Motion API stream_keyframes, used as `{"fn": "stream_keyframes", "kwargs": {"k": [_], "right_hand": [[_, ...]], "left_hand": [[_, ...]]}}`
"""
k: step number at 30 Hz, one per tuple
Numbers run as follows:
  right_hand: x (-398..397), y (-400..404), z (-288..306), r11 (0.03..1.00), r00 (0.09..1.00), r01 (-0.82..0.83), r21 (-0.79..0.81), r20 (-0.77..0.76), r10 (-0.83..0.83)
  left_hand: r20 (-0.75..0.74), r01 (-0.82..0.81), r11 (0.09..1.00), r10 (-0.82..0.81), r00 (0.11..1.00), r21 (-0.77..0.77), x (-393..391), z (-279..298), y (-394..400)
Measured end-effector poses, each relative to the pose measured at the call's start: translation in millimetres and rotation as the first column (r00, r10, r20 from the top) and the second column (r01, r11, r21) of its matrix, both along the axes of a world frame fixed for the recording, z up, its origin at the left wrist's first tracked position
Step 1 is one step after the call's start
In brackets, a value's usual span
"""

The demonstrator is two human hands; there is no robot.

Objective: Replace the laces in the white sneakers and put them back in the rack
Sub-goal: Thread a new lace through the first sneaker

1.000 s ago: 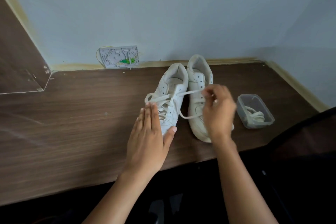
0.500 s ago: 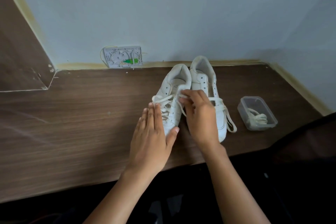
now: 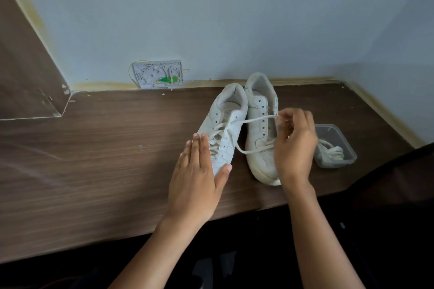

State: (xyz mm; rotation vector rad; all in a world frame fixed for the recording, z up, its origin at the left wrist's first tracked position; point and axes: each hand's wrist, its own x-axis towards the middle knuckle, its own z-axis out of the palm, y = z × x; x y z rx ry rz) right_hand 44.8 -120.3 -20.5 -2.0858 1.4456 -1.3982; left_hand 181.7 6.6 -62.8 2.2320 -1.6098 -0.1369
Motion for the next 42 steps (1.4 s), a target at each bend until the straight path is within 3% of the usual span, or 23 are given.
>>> {"fn": "stream_keyframes", "kwargs": {"k": [3,5,8,11,15,17,20,22,24,26,29,32,35,38,42], "right_hand": [[2,7,8,0.993,0.994,-0.092,0.08,0.059,0.088],[-1,9,13,0.964,0.975,-0.211,0.163,-0.033,0.219],[-5,12,13,0.836,0.857,-0.365,0.41,-0.201,0.474],[-7,20,14,0.74,0.762,-0.424,0.523,-0.235,0.603],[-16,31,40,0.583,0.712,-0.554,0.594,-0.026,0.702],[-20,37,54,0.468,0.653,-0.644,0.606,0.117,0.748],[-18,42,60,0.395,0.601,-0.754,0.524,0.311,0.736],[-15,41,59,0.392,0.582,-0.801,0.453,0.436,0.686],[-13,39,56,0.419,0.573,-0.819,0.392,0.521,0.632],[-12,37,54,0.482,0.582,-0.808,0.339,0.586,0.563],[-13,33,51,0.582,0.611,-0.752,0.309,0.657,0.441],[-19,28,48,0.612,0.606,-0.718,0.331,0.73,0.315],[-24,27,50,0.537,0.569,-0.759,0.368,0.775,0.274],[-22,28,47,0.483,0.574,-0.785,0.387,0.748,0.333],[-20,26,44,0.555,0.586,-0.751,0.358,0.749,0.31]], "left_hand": [[-0.019,-0.012,1.0,0.011,1.0,-0.022,0,2,0],[-0.022,-0.032,0.999,0.032,0.999,-0.041,-3,3,1],[-0.009,-0.075,0.997,0.075,0.997,-0.019,-9,4,1],[0.036,-0.113,0.992,0.115,0.993,-0.056,-13,7,0],[0.097,-0.162,0.972,0.18,0.979,-0.168,-6,16,2],[0.015,-0.159,0.962,0.166,0.986,-0.22,3,18,1],[-0.206,-0.092,0.915,0.01,0.978,-0.392,14,22,-2],[-0.456,-0.036,0.879,-0.211,0.865,-0.475,11,28,-2],[-0.705,0.01,0.884,-0.379,0.6,-0.467,0,37,-1],[-0.812,0.072,0.892,-0.437,0.387,-0.445,-8,42,-1],[-0.868,0.188,0.894,-0.442,0.228,-0.406,-10,44,-2],[-0.897,0.236,0.907,-0.396,0.195,-0.349,-5,45,-3],[-0.889,0.234,0.924,-0.361,0.281,-0.301,-7,44,-6],[-0.878,0.265,0.923,-0.356,0.32,-0.277,-11,43,-7],[-0.906,0.278,0.924,-0.334,0.261,-0.261,-9,48,-9]]}}
